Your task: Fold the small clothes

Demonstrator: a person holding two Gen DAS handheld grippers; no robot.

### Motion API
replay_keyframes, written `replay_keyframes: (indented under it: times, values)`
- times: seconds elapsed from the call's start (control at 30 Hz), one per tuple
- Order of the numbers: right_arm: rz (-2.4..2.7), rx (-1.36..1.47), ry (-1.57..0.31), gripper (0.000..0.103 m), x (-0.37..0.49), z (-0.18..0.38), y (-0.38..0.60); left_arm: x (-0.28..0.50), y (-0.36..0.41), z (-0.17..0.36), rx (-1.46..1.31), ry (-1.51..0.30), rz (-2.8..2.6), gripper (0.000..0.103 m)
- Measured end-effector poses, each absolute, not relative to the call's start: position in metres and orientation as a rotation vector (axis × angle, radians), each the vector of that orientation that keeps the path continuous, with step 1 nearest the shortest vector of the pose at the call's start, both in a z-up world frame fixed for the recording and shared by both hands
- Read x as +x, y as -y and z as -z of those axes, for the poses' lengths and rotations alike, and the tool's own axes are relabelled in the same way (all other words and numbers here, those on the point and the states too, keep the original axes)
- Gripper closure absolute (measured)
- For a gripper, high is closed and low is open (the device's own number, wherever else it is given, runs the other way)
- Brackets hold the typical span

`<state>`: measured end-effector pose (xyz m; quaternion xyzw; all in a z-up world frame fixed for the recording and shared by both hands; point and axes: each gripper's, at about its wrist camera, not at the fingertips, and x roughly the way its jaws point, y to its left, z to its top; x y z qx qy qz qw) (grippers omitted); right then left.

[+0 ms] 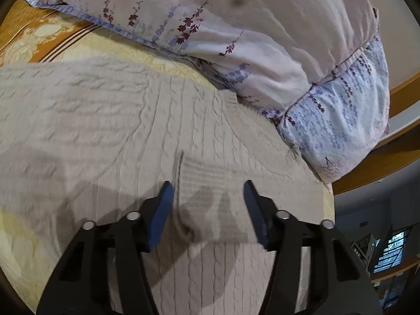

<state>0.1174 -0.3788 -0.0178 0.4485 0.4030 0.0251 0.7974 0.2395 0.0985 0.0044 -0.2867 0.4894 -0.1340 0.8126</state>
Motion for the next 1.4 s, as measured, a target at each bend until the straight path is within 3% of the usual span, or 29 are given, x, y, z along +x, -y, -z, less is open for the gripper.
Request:
replay_keyframes:
  times: [0.07, 0.2, 0.27, 0.4, 0.67, 0.73, 0.77, 0.8, 0.83, 0.87, 0.93, 1.1, 1.17, 1.33, 1.4]
  values:
    - [-0.033, 1.007, -0.836, 0.055, 0.119, 0.022, 0.385, 0.248, -0.098, -0.003, -0.608, -1.048, 0.277, 0.063]
    - [-0.024, 1.057, -0.803, 0.072, 0.124, 0.030, 0.391, 0.260, -0.089, -0.001, -0.600, -1.062, 0.324, 0.089]
    - [-0.023, 1.061, -0.791, 0.091, 0.125, 0.032, 0.394, 0.263, -0.083, -0.006, -0.562, -1.049, 0.340, 0.095]
    - [-0.022, 1.067, -0.686, 0.095, 0.111, 0.025, 0.399, 0.271, -0.081, -0.028, -0.514, -0.959, 0.363, 0.097]
    - [0.050, 0.949, -0.763, 0.095, 0.112, 0.028, 0.384, 0.280, -0.087, -0.009, -0.429, -1.050, 0.278, 0.094]
    - [0.070, 0.927, -0.774, 0.087, 0.109, 0.027, 0.382, 0.279, -0.089, -0.004, -0.425, -1.072, 0.259, 0.089]
    - [0.071, 0.920, -0.786, 0.082, 0.108, 0.025, 0.380, 0.277, -0.093, -0.005, -0.441, -1.066, 0.261, 0.081]
    - [0.066, 0.918, -0.790, 0.067, 0.106, 0.023, 0.379, 0.275, -0.096, -0.006, -0.447, -1.063, 0.260, 0.074]
    - [0.066, 0.909, -0.789, 0.059, 0.103, 0.019, 0.378, 0.271, -0.099, -0.010, -0.460, -1.054, 0.267, 0.057]
    - [0.066, 0.899, -0.784, 0.059, 0.100, 0.016, 0.377, 0.263, -0.105, -0.016, -0.472, -1.038, 0.270, 0.041]
    - [0.048, 0.841, -0.746, 0.059, 0.093, 0.002, 0.370, 0.250, -0.112, -0.026, -0.469, -1.002, 0.275, 0.036]
    - [-0.100, 0.824, -0.751, 0.059, 0.103, -0.013, 0.344, 0.236, -0.107, -0.021, -0.515, -1.071, 0.373, 0.038]
    - [-0.131, 0.833, -0.773, 0.059, 0.108, -0.011, 0.336, 0.236, -0.102, -0.012, -0.531, -1.098, 0.395, 0.050]
    - [-0.099, 0.824, -0.793, 0.059, 0.106, -0.005, 0.336, 0.231, -0.100, -0.003, -0.546, -1.111, 0.378, 0.063]
    - [-0.083, 0.818, -0.787, 0.059, 0.105, -0.004, 0.341, 0.229, -0.106, -0.001, -0.586, -1.117, 0.380, 0.076]
